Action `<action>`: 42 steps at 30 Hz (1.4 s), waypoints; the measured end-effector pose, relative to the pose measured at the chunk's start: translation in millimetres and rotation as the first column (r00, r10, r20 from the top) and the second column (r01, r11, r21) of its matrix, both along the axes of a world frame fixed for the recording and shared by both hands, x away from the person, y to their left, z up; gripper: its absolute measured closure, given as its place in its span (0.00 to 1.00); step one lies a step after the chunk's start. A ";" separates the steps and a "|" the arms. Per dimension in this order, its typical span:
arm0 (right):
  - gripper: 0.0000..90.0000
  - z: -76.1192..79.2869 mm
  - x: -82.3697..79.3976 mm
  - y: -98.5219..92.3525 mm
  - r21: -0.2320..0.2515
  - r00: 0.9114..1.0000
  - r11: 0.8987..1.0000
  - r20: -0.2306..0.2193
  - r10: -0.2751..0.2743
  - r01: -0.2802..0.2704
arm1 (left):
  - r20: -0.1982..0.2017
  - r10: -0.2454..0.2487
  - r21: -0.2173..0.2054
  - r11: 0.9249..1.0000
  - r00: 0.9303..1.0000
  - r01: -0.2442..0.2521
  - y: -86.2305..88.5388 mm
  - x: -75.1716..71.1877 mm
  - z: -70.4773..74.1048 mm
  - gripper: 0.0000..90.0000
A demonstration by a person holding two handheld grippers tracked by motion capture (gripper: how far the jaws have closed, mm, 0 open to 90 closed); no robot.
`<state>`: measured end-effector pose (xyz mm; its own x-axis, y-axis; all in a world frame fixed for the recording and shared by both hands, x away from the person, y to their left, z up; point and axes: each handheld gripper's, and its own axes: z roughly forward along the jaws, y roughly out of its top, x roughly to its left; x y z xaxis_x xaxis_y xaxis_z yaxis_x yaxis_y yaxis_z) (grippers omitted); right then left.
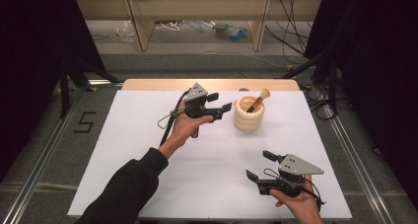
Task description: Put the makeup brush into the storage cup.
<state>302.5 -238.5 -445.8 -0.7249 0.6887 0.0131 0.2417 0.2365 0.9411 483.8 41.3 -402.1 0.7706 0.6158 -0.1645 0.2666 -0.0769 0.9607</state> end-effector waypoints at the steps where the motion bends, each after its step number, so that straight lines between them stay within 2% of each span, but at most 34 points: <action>1: 0.17 -0.5 0.4 0.3 0.003 1.000 1.000 0.002 0.000 0.000 | -0.001 -0.001 0.001 1.000 1.000 0.001 2.2 -1.2 -0.4 0.34; 2: 0.17 -0.2 -0.9 0.5 0.002 1.000 1.000 -0.025 0.005 -0.005 | -0.002 -0.002 0.001 1.000 1.000 0.002 4.0 -2.4 -0.7 0.34; 3: 0.17 -0.1 -1.0 0.6 0.002 1.000 1.000 -0.026 0.004 -0.004 | -0.005 -0.002 -0.003 1.000 1.000 0.002 5.6 -3.7 -0.8 0.33; 4: 0.17 -0.2 0.2 0.1 -0.002 1.000 1.000 0.000 0.004 -0.004 | -0.003 -0.002 0.001 1.000 1.000 0.002 7.6 -4.5 -0.9 0.33; 6: 0.17 -0.2 0.1 0.2 -0.001 1.000 1.000 -0.001 0.004 -0.004 | -0.007 -0.003 -0.010 1.000 1.000 0.003 10.8 -7.4 -1.2 0.32; 7: 0.17 -0.3 0.1 0.2 -0.001 1.000 1.000 -0.003 0.004 -0.004 | -0.002 -0.006 -0.002 1.000 1.000 0.006 12.9 -8.5 -1.0 0.32; 9: 0.17 0.0 -1.0 0.7 0.003 1.000 1.000 -0.024 0.004 -0.004 | -0.001 -0.003 -0.010 1.000 1.000 0.003 15.8 -12.5 -1.5 0.30; 10: 0.17 -0.3 0.0 0.4 -0.001 1.000 1.000 -0.004 0.005 -0.005 | -0.003 -0.004 -0.016 1.000 1.000 0.004 17.1 -14.4 -1.8 0.30; 12: 0.17 -0.3 -1.2 1.2 0.007 1.000 1.000 -0.028 0.000 0.000 | -0.004 -0.005 -0.017 1.000 1.000 0.005 18.8 -18.1 -2.9 0.29; 14: 0.17 -0.2 -0.5 0.9 -0.002 1.000 1.000 -0.017 0.004 -0.004 | 0.000 -0.009 -0.004 1.000 1.000 0.009 19.6 -20.5 -2.7 0.27; 15: 0.17 -1.2 -0.1 2.4 0.015 1.000 1.000 -0.013 0.009 -0.009 | 0.000 -0.010 -0.004 1.000 1.000 0.010 20.0 -21.6 -2.5 0.27; 16: 0.17 -1.0 -0.1 2.2 0.011 1.000 1.000 -0.008 0.008 -0.008 | 0.000 -0.012 -0.005 1.000 1.000 0.012 20.4 -22.9 -2.4 0.27; 17: 0.17 -1.0 0.6 2.1 0.012 1.000 1.000 0.011 0.007 -0.007 | 0.005 -0.019 -0.002 1.000 1.000 0.019 20.9 -24.3 -2.4 0.27; 21: 0.17 -0.9 0.7 1.5 0.009 1.000 1.000 0.010 0.005 -0.005 | 0.002 -0.025 -0.006 1.000 1.000 0.025 20.7 -30.0 -1.7 0.27; 22: 0.17 0.1 -0.1 0.5 -0.005 1.000 1.000 0.000 0.005 -0.005 | 0.011 -0.032 -0.004 0.999 0.999 0.032 21.1 -30.6 -0.9 0.27; 33: 0.17 0.2 -0.2 0.9 -0.004 1.000 1.000 0.011 0.004 -0.004 | 0.019 -0.053 0.003 0.999 0.998 0.053 21.8 -42.6 -0.2 0.26; 37: 0.17 0.1 -0.1 1.0 -0.006 1.000 1.000 0.011 0.005 -0.005 | 0.010 -0.058 0.002 0.998 0.998 0.058 23.4 -45.2 0.2 0.26; 39: 0.17 0.4 -1.1 1.4 -0.002 1.000 1.000 -0.007 0.005 -0.005 | 0.012 -0.058 -0.002 0.998 0.998 0.058 24.0 -47.2 0.3 0.26; 42: 0.17 0.2 -0.1 0.8 -0.005 1.000 1.000 0.011 0.004 -0.004 | 0.018 -0.062 0.007 0.998 0.998 0.062 25.6 -50.7 -0.1 0.26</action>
